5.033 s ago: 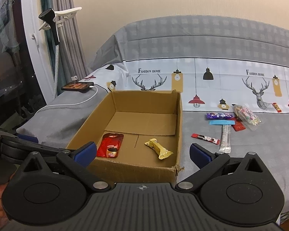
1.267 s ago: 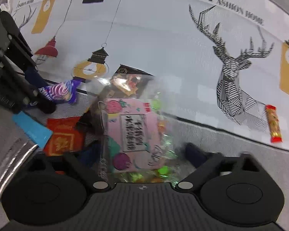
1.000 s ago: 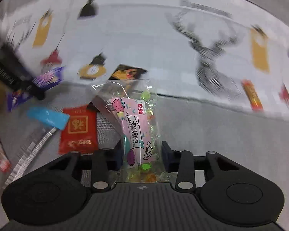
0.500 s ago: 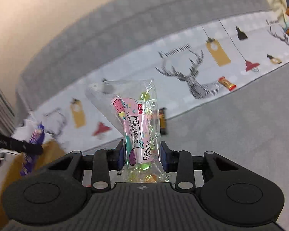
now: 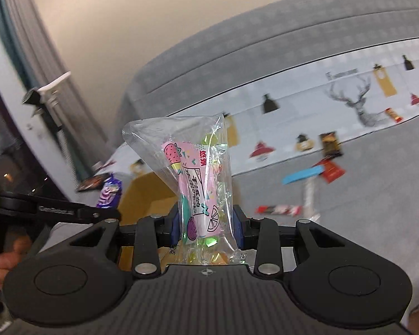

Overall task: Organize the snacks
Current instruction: 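Carry the candy bag and purple candy bar over the cardboard box with both tools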

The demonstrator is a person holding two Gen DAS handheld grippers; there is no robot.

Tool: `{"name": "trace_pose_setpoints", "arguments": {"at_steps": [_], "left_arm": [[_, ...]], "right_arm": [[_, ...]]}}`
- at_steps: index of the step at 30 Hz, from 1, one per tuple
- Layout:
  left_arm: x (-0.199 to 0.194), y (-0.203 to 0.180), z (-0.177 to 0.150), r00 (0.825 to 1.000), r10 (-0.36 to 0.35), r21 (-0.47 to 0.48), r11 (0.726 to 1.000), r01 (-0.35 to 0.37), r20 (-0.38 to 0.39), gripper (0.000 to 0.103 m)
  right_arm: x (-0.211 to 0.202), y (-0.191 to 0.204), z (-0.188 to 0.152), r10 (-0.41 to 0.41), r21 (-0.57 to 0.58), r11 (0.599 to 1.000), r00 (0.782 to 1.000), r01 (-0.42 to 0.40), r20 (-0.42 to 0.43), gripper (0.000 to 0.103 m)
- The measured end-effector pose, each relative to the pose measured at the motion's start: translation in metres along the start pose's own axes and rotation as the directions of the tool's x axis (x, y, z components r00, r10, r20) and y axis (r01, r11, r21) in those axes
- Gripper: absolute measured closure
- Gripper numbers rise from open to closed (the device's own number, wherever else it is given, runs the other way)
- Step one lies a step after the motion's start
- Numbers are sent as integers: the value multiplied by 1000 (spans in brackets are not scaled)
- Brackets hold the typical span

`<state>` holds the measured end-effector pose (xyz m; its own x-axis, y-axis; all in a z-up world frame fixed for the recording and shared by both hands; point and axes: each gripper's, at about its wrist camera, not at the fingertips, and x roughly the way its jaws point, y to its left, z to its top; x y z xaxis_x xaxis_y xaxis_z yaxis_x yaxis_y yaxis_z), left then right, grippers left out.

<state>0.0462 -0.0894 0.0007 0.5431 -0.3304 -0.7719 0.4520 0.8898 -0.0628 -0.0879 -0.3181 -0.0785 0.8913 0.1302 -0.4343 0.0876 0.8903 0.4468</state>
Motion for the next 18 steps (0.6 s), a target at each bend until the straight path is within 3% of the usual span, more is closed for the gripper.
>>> {"name": "trace_pose_setpoints", "arguments": {"at_steps": [5, 9, 18], "left_arm": [[-41, 22, -17, 997, 19, -57, 998, -15, 68, 78], [-64, 27, -26, 996, 36, -58, 998, -31, 88, 78], [-90, 18, -52, 994, 21, -79, 997, -12, 111, 78]], "right_arm": [[-29, 46, -11, 63, -16, 998, 998, -64, -28, 65], [-46, 74, -21, 105, -51, 993, 994, -105, 8, 65], [-72, 73, -37, 117, -43, 992, 993, -116, 10, 65]]}}
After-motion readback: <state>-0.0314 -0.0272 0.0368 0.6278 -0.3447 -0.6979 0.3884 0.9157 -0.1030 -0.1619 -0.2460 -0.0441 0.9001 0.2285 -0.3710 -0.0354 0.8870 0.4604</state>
